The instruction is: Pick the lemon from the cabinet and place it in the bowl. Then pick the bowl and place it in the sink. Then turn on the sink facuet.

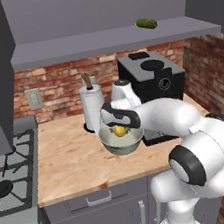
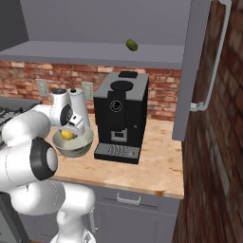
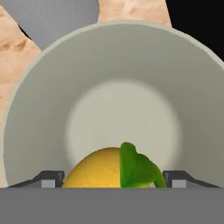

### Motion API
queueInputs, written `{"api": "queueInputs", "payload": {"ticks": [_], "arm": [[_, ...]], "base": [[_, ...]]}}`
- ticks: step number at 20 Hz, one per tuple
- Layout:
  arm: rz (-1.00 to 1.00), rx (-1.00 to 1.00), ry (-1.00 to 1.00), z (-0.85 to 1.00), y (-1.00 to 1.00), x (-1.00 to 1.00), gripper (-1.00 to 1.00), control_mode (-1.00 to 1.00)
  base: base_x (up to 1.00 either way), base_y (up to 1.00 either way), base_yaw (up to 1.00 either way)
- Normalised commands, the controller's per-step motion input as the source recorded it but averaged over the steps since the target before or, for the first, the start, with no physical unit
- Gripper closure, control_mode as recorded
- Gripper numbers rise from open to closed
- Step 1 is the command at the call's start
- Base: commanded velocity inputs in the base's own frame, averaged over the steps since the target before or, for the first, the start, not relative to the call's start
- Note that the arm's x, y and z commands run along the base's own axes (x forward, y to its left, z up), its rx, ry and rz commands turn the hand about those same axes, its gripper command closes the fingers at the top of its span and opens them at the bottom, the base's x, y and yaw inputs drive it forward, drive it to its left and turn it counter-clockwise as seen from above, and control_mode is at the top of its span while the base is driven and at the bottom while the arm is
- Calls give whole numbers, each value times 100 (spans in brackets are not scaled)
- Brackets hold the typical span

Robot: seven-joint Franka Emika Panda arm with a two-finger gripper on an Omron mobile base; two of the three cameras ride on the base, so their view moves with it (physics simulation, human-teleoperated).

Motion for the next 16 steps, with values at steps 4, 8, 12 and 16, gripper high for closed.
{"api": "queueInputs", "payload": {"ticks": [4, 8, 12, 16], "arm": [[0, -4, 7, -42, 7, 17, 100, -100], [0, -3, 2, -37, 1, 18, 100, -100], [0, -2, 0, -7, 0, 1, -100, -100], [0, 0, 0, 0, 0, 0, -100, -100]], "base": [[0, 0, 0], [0, 0, 0], [0, 0, 0], [0, 0, 0]]}}
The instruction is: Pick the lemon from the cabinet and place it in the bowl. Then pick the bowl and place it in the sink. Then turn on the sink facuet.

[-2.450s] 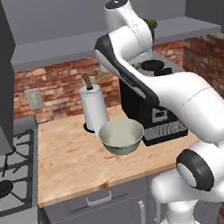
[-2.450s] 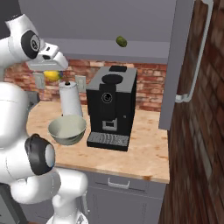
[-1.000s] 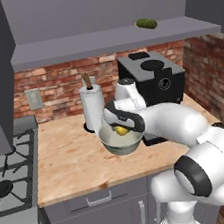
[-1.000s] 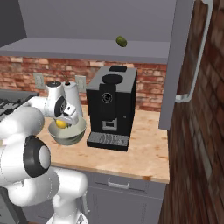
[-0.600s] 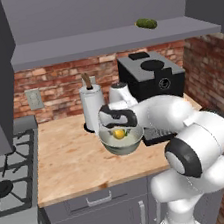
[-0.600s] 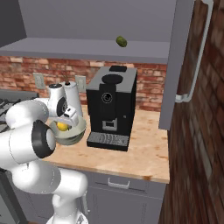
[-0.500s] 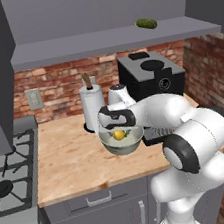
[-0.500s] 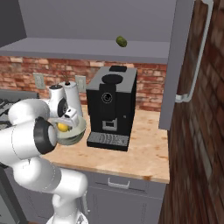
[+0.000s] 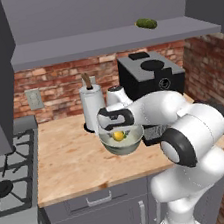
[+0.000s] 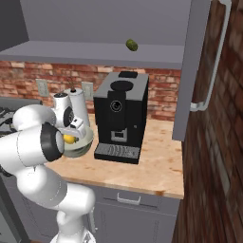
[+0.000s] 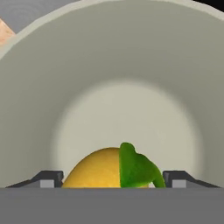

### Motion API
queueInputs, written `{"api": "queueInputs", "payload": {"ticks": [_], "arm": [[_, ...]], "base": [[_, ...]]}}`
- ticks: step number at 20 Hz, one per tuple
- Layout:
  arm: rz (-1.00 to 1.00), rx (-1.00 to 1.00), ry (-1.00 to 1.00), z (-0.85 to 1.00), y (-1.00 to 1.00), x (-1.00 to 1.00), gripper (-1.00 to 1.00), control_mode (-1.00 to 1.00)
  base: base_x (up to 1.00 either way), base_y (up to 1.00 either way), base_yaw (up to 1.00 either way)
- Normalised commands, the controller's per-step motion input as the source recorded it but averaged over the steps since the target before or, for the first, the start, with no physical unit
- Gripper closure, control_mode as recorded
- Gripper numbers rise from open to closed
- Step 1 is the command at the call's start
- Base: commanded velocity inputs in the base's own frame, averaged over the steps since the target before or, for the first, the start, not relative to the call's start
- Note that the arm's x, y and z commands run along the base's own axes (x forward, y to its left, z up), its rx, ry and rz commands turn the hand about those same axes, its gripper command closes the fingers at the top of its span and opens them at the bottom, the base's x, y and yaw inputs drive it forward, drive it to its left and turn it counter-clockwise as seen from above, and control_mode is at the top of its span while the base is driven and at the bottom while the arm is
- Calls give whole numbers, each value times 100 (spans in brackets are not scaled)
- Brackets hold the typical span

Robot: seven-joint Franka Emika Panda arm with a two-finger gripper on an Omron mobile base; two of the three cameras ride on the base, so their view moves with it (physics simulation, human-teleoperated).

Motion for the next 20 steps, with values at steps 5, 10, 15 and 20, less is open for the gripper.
{"api": "queueInputs", "payload": {"ticks": [5, 10, 15, 20], "arm": [[0, 0, 0, 2, 0, 0, -100, -100], [1, -2, 0, 21, 2, 0, -100, -100], [14, -10, -2, 55, 40, -25, -100, -100], [26, -7, 2, 5, 53, -31, -100, -100]], "base": [[0, 0, 0], [0, 0, 0], [0, 0, 0], [0, 0, 0]]}}
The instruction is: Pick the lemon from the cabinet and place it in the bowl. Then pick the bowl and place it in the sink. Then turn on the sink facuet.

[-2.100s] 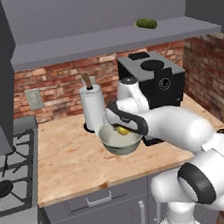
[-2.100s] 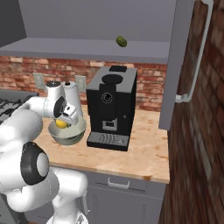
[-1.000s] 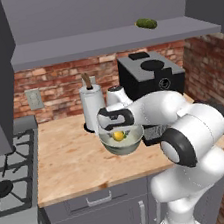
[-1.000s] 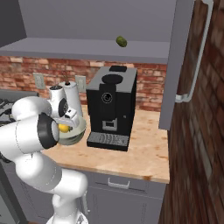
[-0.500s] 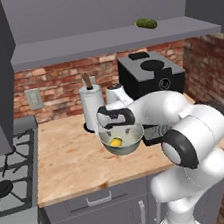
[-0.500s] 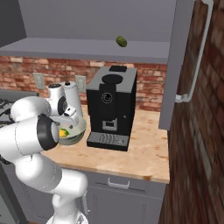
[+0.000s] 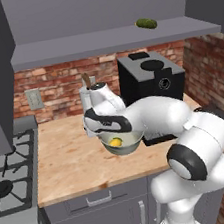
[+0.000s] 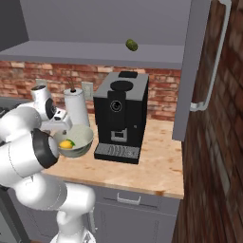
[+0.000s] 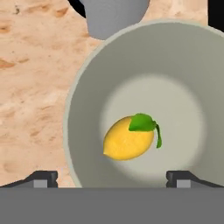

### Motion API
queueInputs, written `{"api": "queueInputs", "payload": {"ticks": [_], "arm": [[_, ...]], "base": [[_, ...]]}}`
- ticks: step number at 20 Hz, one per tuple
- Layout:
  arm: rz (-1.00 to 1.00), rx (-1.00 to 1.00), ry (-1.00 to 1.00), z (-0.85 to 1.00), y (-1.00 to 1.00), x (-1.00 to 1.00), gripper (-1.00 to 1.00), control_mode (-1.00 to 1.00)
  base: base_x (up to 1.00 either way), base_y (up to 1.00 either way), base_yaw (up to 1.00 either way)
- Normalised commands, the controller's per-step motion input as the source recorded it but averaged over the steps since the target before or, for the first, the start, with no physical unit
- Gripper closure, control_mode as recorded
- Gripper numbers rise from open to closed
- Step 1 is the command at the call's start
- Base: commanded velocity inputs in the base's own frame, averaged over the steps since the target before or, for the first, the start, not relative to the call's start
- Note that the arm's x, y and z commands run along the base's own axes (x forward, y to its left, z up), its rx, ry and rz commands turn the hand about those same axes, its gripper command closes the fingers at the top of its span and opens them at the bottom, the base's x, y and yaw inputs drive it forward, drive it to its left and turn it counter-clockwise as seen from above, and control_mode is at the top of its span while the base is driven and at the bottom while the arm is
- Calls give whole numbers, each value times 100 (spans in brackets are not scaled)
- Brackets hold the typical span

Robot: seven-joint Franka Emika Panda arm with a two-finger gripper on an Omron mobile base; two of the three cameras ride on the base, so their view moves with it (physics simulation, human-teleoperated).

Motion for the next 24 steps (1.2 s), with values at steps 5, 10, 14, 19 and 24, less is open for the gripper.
{"api": "queueInputs", "payload": {"ticks": [5, 10, 14, 19, 24], "arm": [[19, -7, 12, -10, 29, -2, -100, -100], [11, -11, 5, -16, 15, 32, -100, -100], [12, -15, 5, -27, 22, 26, -100, -100], [9, -12, 1, -26, 8, 9, -100, -100], [2, -8, 0, -18, -2, 17, -100, -100]], "base": [[0, 0, 0], [0, 0, 0], [0, 0, 0], [0, 0, 0], [0, 0, 0]]}}
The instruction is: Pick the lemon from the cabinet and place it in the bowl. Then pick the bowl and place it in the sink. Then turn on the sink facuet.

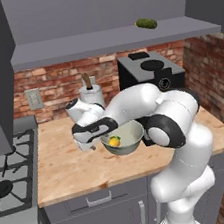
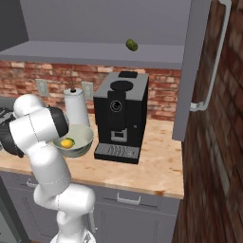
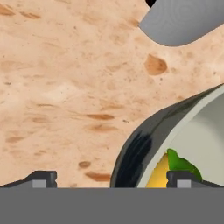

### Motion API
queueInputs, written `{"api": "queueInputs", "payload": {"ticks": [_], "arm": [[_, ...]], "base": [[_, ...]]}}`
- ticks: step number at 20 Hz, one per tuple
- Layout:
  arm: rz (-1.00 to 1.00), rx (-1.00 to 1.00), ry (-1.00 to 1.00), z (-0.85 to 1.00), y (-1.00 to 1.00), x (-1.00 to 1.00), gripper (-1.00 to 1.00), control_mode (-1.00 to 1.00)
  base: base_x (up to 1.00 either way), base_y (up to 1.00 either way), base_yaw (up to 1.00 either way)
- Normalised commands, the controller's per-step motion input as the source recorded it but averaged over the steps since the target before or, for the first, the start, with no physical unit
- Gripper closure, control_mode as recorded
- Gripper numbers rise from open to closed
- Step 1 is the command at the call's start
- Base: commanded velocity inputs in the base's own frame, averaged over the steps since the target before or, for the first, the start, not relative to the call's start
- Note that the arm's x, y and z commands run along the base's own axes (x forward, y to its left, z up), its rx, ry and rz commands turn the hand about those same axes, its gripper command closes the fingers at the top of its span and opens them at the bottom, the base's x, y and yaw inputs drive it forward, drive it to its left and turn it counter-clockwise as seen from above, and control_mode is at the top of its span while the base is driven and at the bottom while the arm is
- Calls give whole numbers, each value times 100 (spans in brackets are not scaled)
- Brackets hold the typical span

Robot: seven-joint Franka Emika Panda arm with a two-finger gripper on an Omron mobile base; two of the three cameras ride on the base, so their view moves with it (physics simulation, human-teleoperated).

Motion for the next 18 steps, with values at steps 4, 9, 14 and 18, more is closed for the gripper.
{"api": "queueInputs", "payload": {"ticks": [4, 9, 14, 18], "arm": [[0, -1, 0, -8, -26, 9, -100, -100], [0, 0, 3, -5, -44, 0, -100, -100], [-1, 0, 5, -2, -23, -7, 100, -100], [-1, 0, -2, -1, -6, -39, 100, -100]], "base": [[0, 0, 0], [0, 0, 0], [0, 0, 0], [0, 0, 0]]}}
